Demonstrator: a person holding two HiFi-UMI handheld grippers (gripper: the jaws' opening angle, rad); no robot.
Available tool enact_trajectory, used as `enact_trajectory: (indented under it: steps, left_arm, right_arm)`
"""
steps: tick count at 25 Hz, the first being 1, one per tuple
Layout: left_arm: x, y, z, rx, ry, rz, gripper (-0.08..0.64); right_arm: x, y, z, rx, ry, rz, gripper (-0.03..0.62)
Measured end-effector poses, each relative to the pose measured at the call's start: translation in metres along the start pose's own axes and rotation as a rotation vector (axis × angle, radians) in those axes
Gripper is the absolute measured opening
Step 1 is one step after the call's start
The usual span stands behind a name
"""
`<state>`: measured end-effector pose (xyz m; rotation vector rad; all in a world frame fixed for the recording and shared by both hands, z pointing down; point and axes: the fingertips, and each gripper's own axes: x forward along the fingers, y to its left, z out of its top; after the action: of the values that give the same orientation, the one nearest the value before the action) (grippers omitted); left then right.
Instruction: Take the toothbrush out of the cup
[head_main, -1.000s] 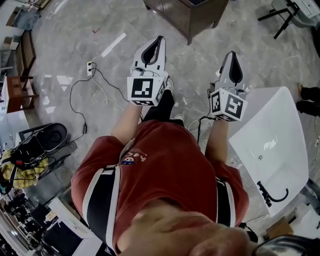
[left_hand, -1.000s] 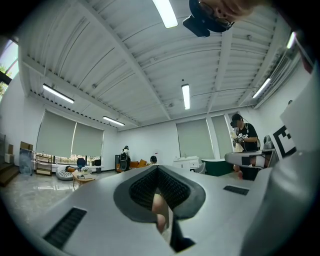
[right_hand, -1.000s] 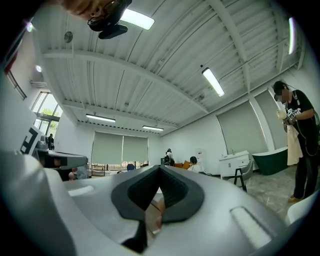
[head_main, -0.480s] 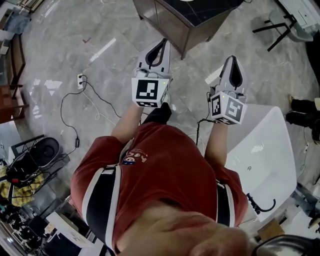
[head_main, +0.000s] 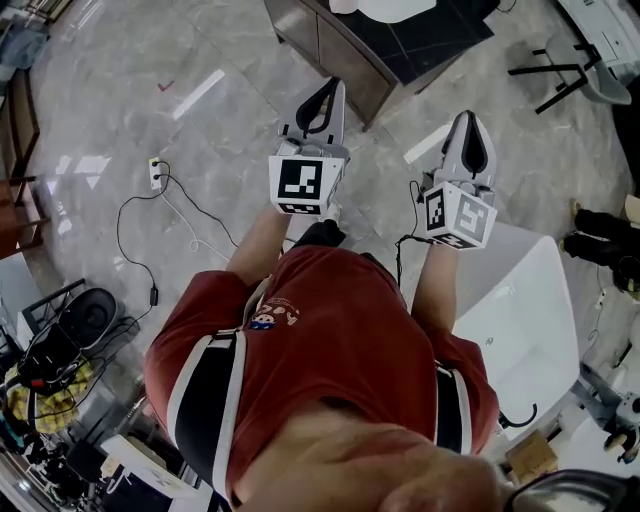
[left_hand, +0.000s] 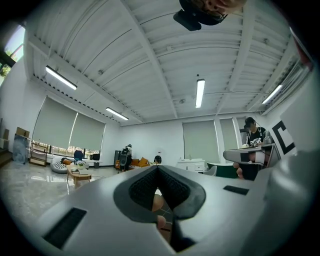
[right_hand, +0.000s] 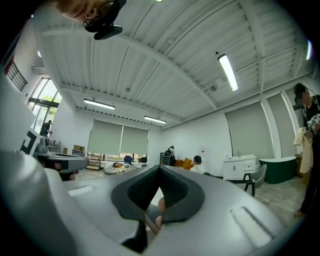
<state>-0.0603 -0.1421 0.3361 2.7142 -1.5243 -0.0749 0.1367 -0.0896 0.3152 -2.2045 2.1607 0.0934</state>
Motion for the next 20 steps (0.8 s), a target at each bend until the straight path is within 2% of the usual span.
enact_trajectory:
  steps: [9,20]
  left_arm:
    - [0.035,0.024,0.017,0.016,-0.037,0.006,0.005]
    - [0.097,0.032,0.014,0.066,-0.027,0.03,0.005]
  right_arm:
    - [0.043,0.003,0.012,-0.006,-0.038,0.003,0.011]
    - [0.108,-0.021,-0.003,0.039,-0.063,0.039,0.011]
